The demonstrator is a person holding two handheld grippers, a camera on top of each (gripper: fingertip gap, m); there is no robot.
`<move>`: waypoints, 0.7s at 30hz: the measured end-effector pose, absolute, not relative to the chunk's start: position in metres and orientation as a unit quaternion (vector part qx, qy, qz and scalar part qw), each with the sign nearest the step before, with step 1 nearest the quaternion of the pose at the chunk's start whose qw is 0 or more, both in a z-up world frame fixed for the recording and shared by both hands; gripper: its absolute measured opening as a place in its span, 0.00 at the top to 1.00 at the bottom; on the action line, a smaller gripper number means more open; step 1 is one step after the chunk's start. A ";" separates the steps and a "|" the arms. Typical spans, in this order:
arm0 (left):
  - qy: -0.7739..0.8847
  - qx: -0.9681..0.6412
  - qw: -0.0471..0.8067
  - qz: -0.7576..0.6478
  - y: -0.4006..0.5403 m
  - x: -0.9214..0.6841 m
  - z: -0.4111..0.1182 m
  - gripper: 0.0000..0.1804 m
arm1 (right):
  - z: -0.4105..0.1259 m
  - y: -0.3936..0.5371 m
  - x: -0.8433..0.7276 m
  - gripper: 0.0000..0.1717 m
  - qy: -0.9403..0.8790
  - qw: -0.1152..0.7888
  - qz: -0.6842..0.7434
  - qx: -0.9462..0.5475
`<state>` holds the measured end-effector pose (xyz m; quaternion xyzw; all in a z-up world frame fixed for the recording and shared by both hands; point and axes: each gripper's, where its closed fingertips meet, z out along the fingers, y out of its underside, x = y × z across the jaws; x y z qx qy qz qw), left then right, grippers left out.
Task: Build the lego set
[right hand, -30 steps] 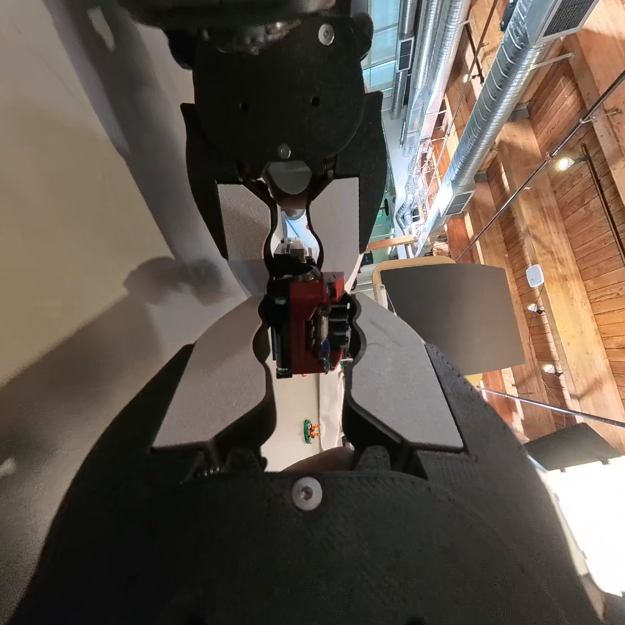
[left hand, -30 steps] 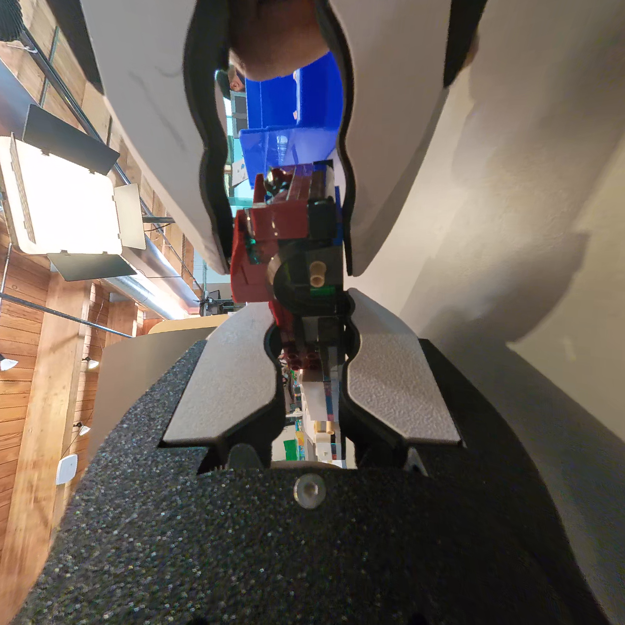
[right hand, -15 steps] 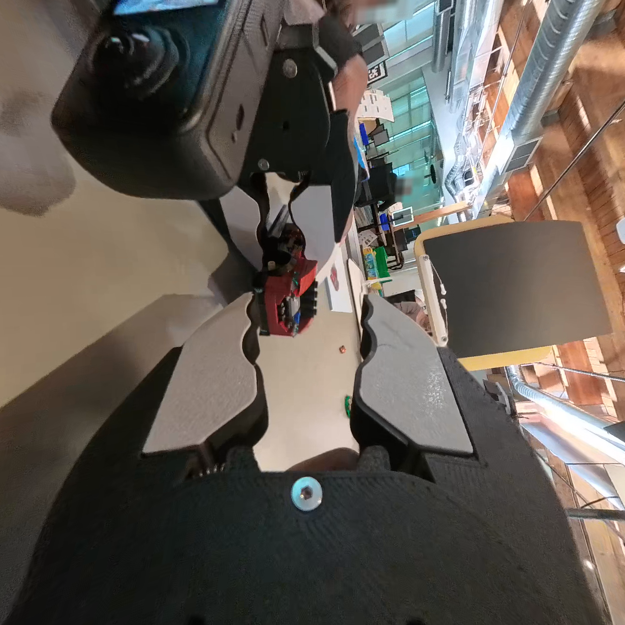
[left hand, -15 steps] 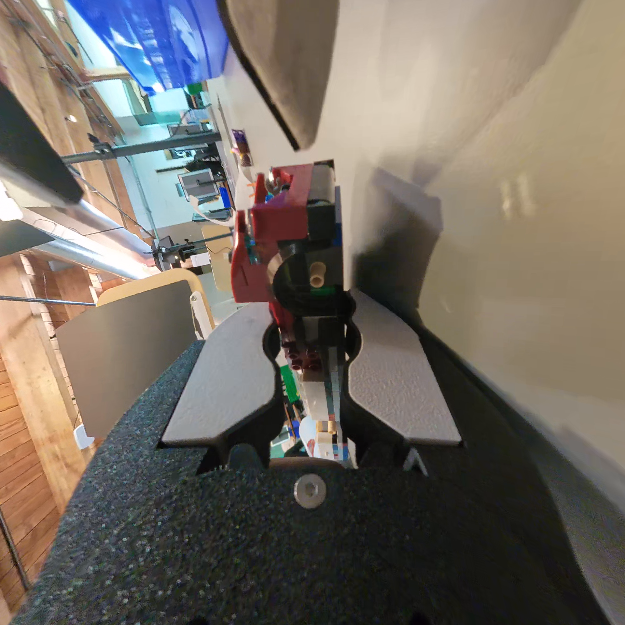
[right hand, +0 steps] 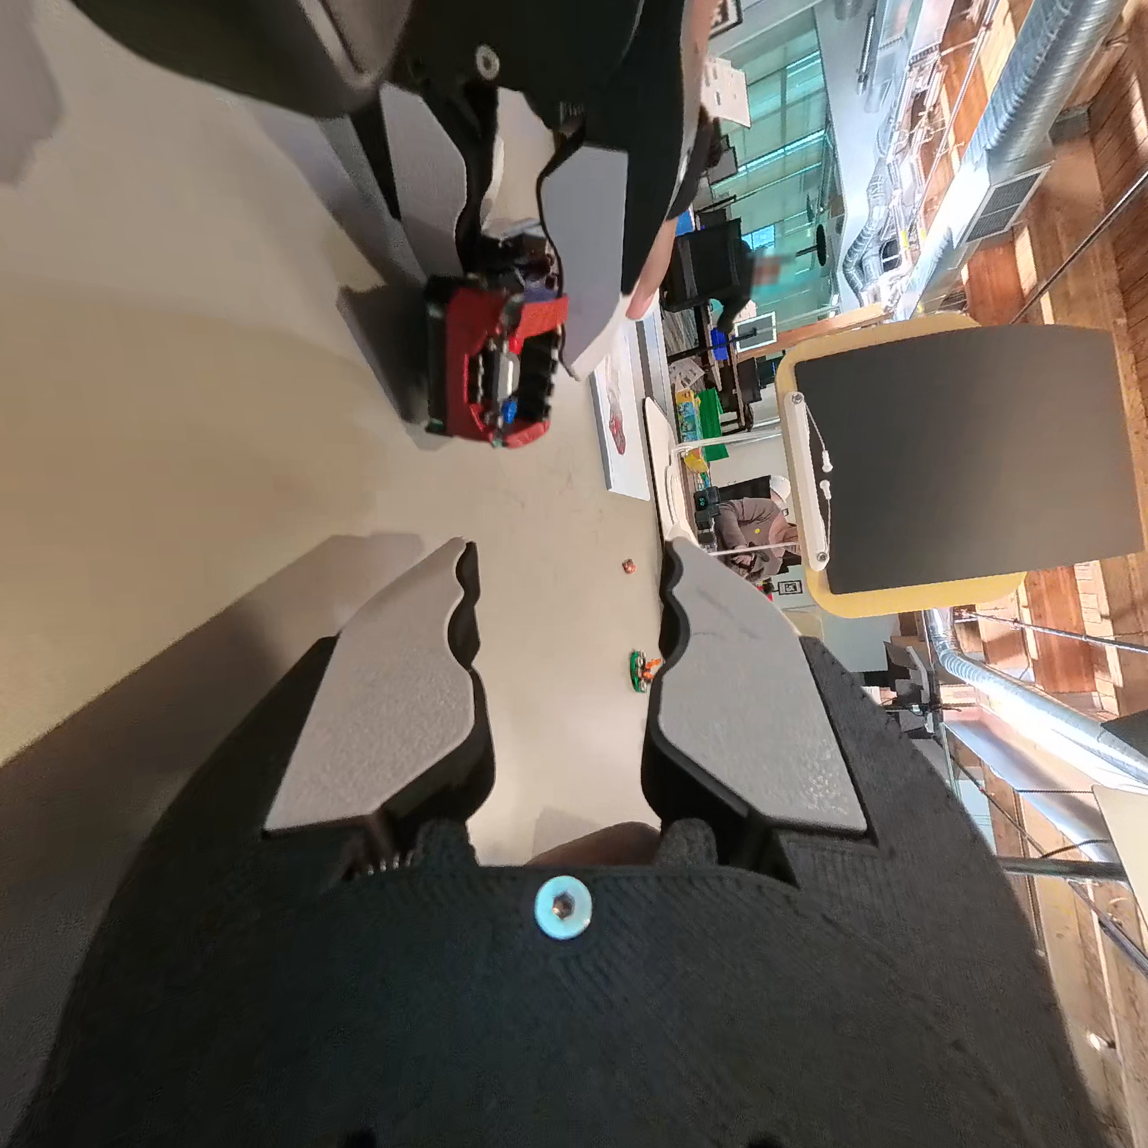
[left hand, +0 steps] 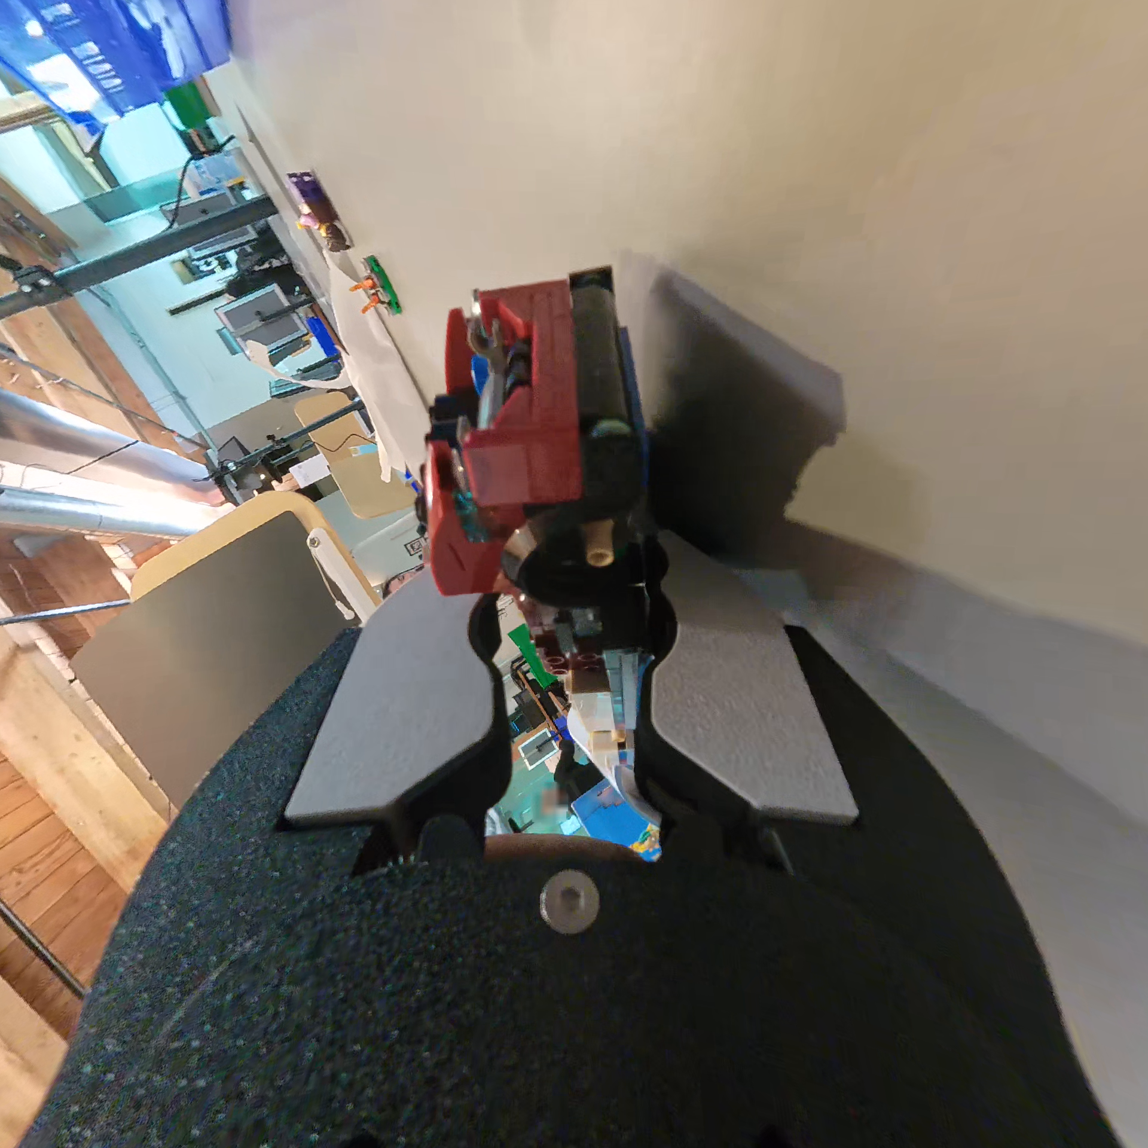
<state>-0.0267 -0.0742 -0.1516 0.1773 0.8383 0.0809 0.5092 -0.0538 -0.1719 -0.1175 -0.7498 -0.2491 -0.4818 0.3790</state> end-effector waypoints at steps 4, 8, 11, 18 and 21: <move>0.853 0.194 0.473 0.105 -0.070 -0.032 -0.149 0.67 | -0.119 -0.174 -0.052 0.67 -0.251 0.373 -0.481 -0.752; 0.868 0.206 0.429 0.138 -0.063 -0.037 -0.149 0.63 | -0.120 -0.177 -0.051 0.67 -0.250 0.371 -0.480 -0.754; 0.878 0.204 0.399 0.169 -0.055 -0.042 -0.149 0.58 | -0.122 -0.178 -0.049 0.67 -0.250 0.367 -0.479 -0.757; 0.883 0.191 0.368 0.222 -0.031 -0.047 -0.139 0.50 | -0.124 -0.180 -0.048 0.67 -0.253 0.359 -0.478 -0.761; 0.905 0.149 0.359 0.172 -0.025 -0.051 -0.125 0.50 | -0.124 -0.182 -0.047 0.68 -0.252 0.356 -0.480 -0.761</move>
